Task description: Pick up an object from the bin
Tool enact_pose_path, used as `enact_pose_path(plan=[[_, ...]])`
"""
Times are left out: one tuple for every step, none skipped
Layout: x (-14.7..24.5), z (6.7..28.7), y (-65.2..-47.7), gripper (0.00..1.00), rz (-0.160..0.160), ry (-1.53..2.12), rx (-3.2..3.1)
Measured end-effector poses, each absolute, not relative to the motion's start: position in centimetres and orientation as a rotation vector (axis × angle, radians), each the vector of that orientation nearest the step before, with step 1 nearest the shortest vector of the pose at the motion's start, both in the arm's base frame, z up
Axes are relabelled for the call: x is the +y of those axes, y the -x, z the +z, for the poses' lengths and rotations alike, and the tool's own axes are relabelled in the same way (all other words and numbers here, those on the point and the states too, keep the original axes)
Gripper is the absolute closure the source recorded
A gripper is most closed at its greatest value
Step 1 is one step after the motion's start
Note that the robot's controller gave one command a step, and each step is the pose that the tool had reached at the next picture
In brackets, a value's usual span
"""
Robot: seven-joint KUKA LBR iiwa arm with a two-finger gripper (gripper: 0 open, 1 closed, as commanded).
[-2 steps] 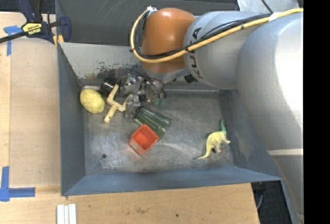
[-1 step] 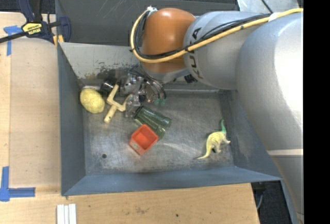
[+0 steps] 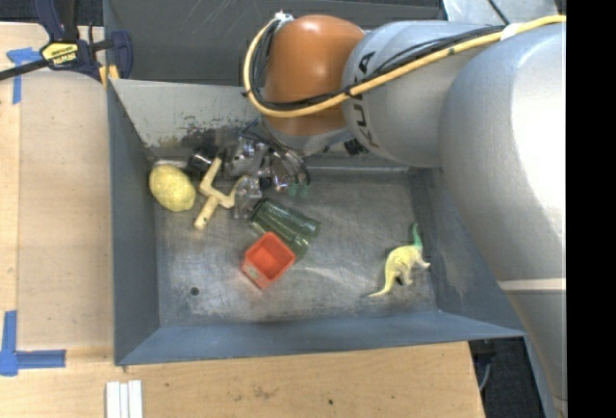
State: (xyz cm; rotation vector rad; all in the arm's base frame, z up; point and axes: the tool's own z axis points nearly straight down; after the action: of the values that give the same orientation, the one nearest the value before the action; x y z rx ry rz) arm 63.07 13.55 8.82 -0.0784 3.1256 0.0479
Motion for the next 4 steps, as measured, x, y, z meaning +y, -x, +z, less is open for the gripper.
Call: enact_pose_path(plan=[[13.55,8.81,-63.06,1.00,0.048,0.078,3.126],[13.55,8.80,-63.05,1.00,0.048,0.078,3.126],[13.37,8.46,-62.88,1.00,0.041,0.077,3.133],[13.35,8.44,-62.88,1.00,0.041,0.075,3.133]])
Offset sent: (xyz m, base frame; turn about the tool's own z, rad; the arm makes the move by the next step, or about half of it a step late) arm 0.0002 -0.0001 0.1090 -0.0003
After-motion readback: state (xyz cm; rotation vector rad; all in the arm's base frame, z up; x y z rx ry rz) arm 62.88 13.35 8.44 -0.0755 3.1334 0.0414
